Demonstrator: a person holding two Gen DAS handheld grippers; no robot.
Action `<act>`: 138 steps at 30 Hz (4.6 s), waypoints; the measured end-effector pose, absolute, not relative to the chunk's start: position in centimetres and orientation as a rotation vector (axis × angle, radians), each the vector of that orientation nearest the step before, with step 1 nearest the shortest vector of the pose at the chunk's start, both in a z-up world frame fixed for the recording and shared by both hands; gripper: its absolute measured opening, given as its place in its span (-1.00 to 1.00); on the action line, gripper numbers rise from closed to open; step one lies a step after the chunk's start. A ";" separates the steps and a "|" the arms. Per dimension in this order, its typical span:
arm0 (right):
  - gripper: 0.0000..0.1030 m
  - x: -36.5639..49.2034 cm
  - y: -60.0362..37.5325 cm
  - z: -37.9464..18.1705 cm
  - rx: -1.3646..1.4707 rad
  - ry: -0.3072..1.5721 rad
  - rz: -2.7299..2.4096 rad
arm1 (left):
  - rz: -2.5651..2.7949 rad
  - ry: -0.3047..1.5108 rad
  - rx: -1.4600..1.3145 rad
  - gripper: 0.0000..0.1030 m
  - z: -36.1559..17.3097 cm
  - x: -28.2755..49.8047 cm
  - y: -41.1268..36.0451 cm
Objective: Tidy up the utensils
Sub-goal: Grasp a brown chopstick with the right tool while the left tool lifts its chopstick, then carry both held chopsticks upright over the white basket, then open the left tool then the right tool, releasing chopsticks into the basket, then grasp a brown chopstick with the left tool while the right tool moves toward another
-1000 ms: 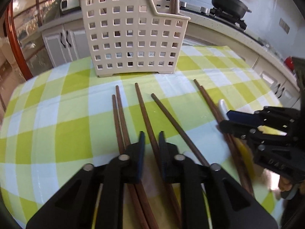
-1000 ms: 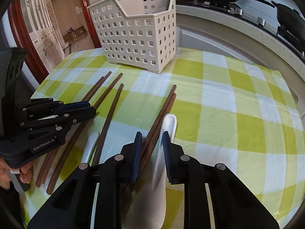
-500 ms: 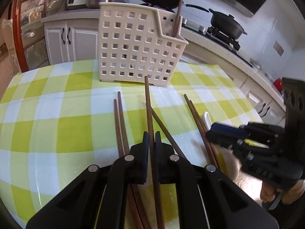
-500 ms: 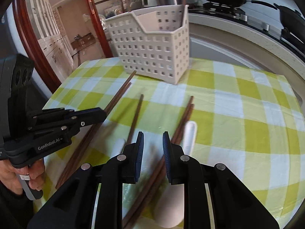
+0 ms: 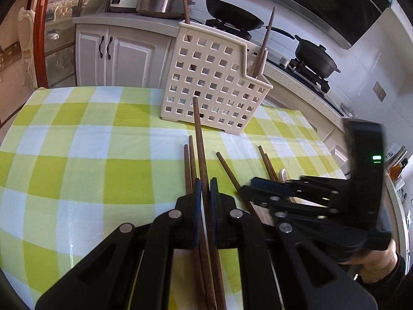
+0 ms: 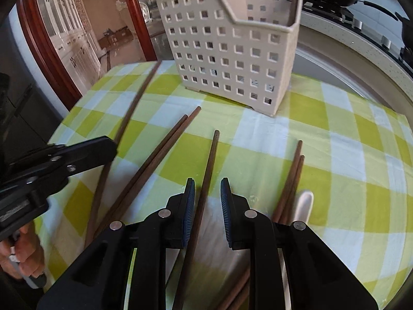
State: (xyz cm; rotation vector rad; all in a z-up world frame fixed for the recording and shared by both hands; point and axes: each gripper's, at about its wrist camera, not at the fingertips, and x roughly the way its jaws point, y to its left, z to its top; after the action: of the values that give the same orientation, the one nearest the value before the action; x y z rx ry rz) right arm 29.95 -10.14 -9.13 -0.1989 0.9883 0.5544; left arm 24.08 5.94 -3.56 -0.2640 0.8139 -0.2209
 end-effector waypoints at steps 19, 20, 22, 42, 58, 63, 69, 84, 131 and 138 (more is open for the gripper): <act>-0.84 27.8 -12.7 -4.7 -0.148 0.847 0.573 | -0.237 0.734 -0.277 -0.87 0.1 20.9 6.9; -0.85 27.3 -13.3 -3.8 -0.133 0.825 0.574 | -0.238 0.726 -0.274 -0.87 0.4 20.7 6.9; -0.85 26.6 -13.9 -2.5 -0.117 0.791 0.571 | -0.241 0.710 -0.269 -0.88 1.1 20.4 6.7; -0.88 23.3 -16.9 4.4 -0.037 0.586 0.551 | -0.245 0.608 -0.216 -0.88 5.9 18.8 5.2; -0.89 26.0 -17.1 10.1 -0.014 0.527 0.548 | -0.260 0.571 -0.150 -0.89 12.6 22.9 5.7; -0.89 28.7 -16.5 14.2 0.001 0.470 0.519 | -0.245 0.510 -0.105 -0.89 17.9 25.3 5.8; -0.89 32.1 -15.5 16.7 0.019 0.436 0.467 | -0.202 0.469 -0.081 -0.89 22.0 29.2 5.6; -0.89 39.7 -13.4 13.3 0.033 0.521 0.393 | -0.113 0.539 -0.103 -0.89 17.4 37.7 6.7; -0.04 34.2 -18.7 1.0 -0.038 0.694 0.352 | -0.152 0.728 -0.195 -0.26 4.7 30.2 8.2; -0.01 27.1 -20.6 -5.3 -0.035 0.794 0.378 | -0.201 0.757 -0.135 -0.76 -1.4 23.3 5.1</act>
State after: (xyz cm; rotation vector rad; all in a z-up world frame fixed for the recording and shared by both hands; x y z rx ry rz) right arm 27.06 -20.63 -5.34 -0.0350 0.7941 0.3781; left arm 23.33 5.15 -1.38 -0.1349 0.7568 -0.2012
